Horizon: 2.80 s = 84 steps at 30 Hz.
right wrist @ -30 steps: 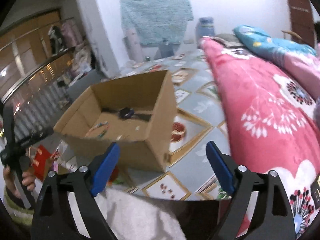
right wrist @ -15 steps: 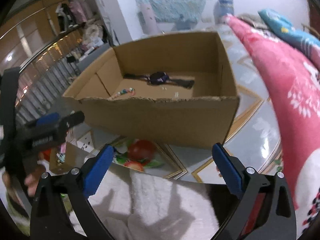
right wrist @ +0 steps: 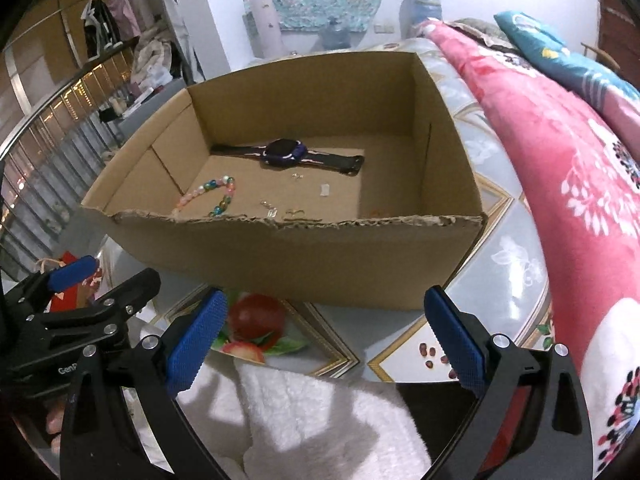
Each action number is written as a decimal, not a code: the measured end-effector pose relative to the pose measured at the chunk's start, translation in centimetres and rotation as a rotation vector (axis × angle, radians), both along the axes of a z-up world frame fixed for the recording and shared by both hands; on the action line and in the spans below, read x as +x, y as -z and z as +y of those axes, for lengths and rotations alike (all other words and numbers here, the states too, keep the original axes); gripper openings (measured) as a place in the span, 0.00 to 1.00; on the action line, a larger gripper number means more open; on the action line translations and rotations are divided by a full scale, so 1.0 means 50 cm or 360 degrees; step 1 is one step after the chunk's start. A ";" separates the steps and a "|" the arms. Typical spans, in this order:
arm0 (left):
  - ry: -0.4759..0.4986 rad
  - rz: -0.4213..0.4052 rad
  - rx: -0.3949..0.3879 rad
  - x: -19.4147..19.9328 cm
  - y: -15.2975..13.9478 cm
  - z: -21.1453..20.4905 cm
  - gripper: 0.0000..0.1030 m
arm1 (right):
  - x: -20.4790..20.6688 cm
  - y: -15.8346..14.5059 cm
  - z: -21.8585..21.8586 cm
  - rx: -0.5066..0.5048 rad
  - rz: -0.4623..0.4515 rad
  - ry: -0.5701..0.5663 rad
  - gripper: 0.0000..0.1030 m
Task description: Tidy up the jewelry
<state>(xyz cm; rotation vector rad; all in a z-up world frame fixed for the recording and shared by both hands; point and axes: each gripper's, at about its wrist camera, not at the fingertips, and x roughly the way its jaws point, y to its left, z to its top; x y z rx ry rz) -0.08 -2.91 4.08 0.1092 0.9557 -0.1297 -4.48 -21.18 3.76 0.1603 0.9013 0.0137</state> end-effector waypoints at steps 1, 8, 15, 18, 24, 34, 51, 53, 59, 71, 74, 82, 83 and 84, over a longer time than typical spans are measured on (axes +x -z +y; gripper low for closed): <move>0.0001 0.0000 0.0003 0.001 -0.001 0.000 0.95 | 0.000 0.001 -0.002 0.0001 0.0004 0.0005 0.92; 0.0010 0.0002 0.0014 0.000 -0.001 -0.005 0.94 | 0.005 0.000 -0.010 0.0002 0.0014 0.0047 0.92; 0.0017 -0.0010 0.0006 -0.003 -0.005 -0.007 0.94 | 0.005 -0.007 -0.012 -0.0003 0.0003 0.0049 0.92; 0.0013 -0.0015 0.0012 -0.004 -0.006 -0.008 0.94 | 0.005 -0.009 -0.017 0.0001 0.0003 0.0049 0.92; 0.0015 -0.0007 0.0006 0.000 -0.008 -0.009 0.94 | 0.005 -0.007 -0.014 -0.0019 0.0011 0.0030 0.92; 0.0007 -0.0011 0.0012 0.004 -0.011 -0.011 0.94 | 0.007 -0.005 -0.010 -0.0025 0.0016 0.0034 0.92; 0.0007 -0.0012 0.0011 0.003 -0.011 -0.010 0.94 | 0.009 -0.002 -0.018 -0.0012 0.0029 0.0040 0.92; 0.0007 -0.0012 0.0011 0.004 -0.011 -0.010 0.94 | 0.009 -0.002 -0.018 -0.0012 0.0029 0.0040 0.92; 0.0007 -0.0011 0.0011 0.004 -0.011 -0.010 0.94 | 0.008 -0.003 -0.021 -0.0007 0.0033 0.0046 0.92; 0.0007 -0.0010 0.0013 0.004 -0.011 -0.011 0.94 | 0.008 -0.002 -0.022 -0.0006 0.0036 0.0047 0.92; 0.0007 -0.0011 0.0012 0.004 -0.012 -0.011 0.94 | 0.008 -0.002 -0.022 -0.0007 0.0033 0.0047 0.92; 0.0006 -0.0010 0.0011 0.004 -0.012 -0.010 0.94 | 0.010 -0.002 -0.023 -0.0006 0.0034 0.0044 0.92; 0.0007 -0.0011 0.0013 0.004 -0.012 -0.011 0.94 | 0.009 -0.002 -0.023 -0.0007 0.0034 0.0043 0.92; 0.0007 -0.0011 0.0013 0.004 -0.012 -0.011 0.94 | 0.009 -0.002 -0.023 -0.0007 0.0035 0.0044 0.92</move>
